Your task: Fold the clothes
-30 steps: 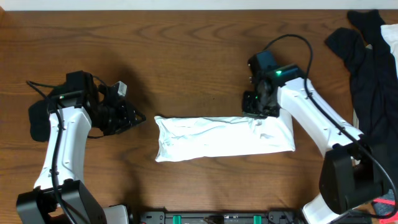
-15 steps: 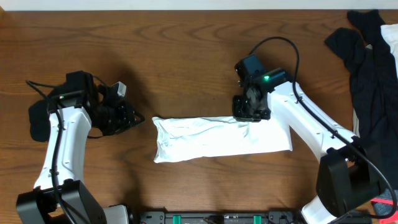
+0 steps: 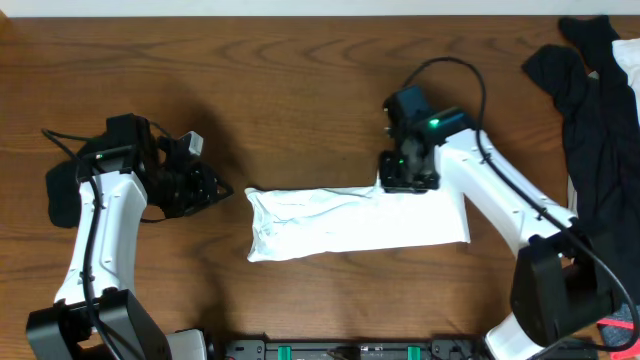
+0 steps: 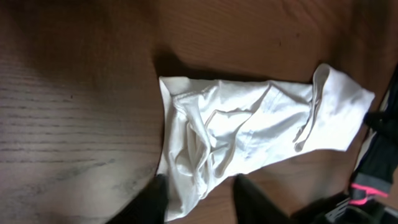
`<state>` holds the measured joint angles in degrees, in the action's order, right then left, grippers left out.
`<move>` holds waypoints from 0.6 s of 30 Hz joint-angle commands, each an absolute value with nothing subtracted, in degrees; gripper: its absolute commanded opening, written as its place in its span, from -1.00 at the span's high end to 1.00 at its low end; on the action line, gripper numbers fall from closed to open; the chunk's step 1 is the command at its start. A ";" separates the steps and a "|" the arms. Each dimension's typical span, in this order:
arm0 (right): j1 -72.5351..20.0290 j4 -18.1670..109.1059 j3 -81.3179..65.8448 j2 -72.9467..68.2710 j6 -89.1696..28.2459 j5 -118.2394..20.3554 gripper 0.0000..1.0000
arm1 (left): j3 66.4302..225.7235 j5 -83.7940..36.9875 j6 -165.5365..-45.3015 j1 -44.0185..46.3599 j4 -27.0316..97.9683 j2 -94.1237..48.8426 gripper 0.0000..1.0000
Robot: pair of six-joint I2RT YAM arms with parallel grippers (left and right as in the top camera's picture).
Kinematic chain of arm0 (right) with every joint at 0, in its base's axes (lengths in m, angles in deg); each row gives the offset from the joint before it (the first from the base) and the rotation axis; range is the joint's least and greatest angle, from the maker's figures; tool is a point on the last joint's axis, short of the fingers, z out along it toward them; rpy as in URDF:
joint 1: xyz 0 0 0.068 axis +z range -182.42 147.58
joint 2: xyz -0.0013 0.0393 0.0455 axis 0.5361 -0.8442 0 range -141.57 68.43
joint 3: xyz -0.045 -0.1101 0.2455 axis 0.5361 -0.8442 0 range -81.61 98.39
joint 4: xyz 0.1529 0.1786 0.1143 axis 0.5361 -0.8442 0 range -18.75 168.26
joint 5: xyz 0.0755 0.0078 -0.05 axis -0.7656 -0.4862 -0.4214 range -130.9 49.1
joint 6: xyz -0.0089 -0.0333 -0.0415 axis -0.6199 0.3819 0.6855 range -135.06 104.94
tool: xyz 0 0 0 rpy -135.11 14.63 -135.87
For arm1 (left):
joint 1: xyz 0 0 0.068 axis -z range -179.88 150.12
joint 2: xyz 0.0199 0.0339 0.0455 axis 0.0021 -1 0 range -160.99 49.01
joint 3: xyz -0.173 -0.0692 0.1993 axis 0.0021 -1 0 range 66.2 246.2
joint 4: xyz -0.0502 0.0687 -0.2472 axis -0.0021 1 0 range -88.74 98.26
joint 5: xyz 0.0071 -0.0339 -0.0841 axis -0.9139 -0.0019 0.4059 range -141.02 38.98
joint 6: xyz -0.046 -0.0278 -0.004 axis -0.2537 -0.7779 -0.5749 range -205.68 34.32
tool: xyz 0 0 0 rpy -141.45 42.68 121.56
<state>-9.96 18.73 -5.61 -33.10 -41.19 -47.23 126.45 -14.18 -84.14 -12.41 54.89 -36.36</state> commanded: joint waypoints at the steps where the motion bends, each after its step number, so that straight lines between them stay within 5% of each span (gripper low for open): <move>1: -13.96 16.61 -4.95 -33.06 -41.98 -42.51 0.39 | 125.88 -14.86 -83.79 -12.33 55.06 -36.29 0.15; 6: -17.26 14.66 -4.95 -33.06 -40.49 -42.16 0.39 | 124.07 -14.81 -83.81 -11.95 54.95 -36.64 -0.20; 18: -17.39 14.99 -4.95 -33.06 -40.28 -41.74 0.39 | 120.72 -14.66 -83.77 -4.81 53.55 -42.93 -0.27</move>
<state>-17.35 14.97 -5.61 -33.10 -41.11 -42.51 121.23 -14.14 -84.16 -6.47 53.71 -41.01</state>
